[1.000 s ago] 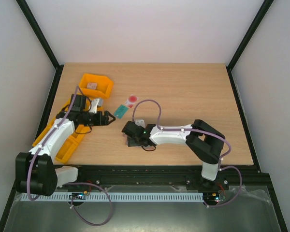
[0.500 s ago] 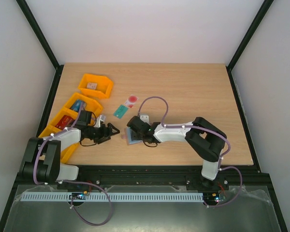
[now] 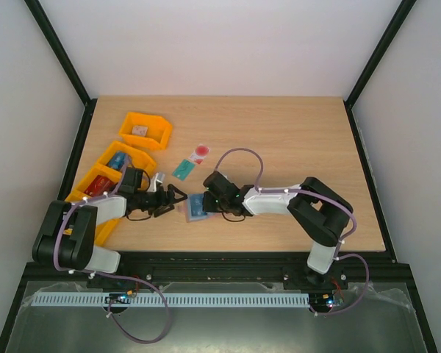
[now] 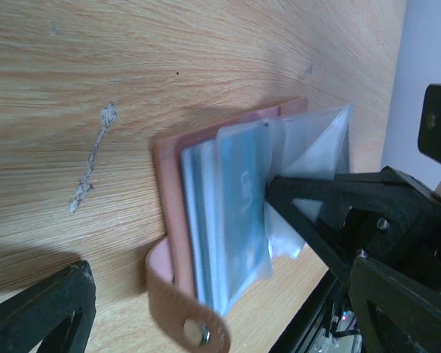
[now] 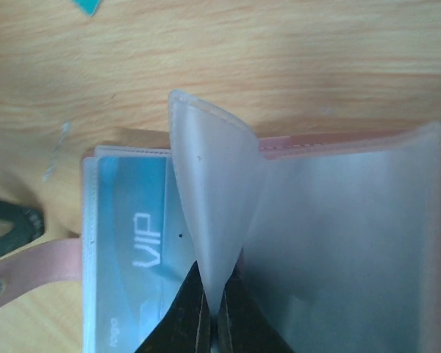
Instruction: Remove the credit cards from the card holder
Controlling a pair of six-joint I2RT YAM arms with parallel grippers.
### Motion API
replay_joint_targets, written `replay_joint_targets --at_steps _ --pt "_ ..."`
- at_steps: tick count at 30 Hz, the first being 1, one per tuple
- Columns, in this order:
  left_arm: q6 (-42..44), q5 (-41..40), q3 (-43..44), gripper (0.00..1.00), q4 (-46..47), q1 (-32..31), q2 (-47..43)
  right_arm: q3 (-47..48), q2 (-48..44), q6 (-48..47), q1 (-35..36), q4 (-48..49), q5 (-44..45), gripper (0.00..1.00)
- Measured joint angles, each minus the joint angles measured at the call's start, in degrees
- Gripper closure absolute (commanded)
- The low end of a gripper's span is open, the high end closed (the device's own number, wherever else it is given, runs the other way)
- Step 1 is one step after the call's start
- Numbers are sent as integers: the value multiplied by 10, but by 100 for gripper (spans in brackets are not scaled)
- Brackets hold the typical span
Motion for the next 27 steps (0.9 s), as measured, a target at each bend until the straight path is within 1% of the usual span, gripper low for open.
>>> replay_joint_targets --at_steps 5,9,14,17,19,21,24,27 --pt "1 7 10 2 -4 -2 6 -34 -37 -5 -12 49 -82 98" --pt "24 12 43 1 -31 -2 -17 -84 -104 -2 -43 135 -159 98" --pt "38 54 47 1 -32 6 -56 -94 -125 -1 -66 229 -235 98" --pt "60 91 54 1 -48 25 -67 -94 -128 1 -73 261 -277 98" --pt "87 118 76 1 -76 47 -81 -94 -140 -2 -78 269 -302 98" --pt "132 142 124 1 -127 63 -91 -90 -161 -14 -84 268 -319 98" --pt "250 175 242 1 -236 70 -92 -56 -190 -47 -90 240 -342 98" --pt "421 211 361 1 -379 69 -92 -8 -217 -91 -94 212 -369 98"
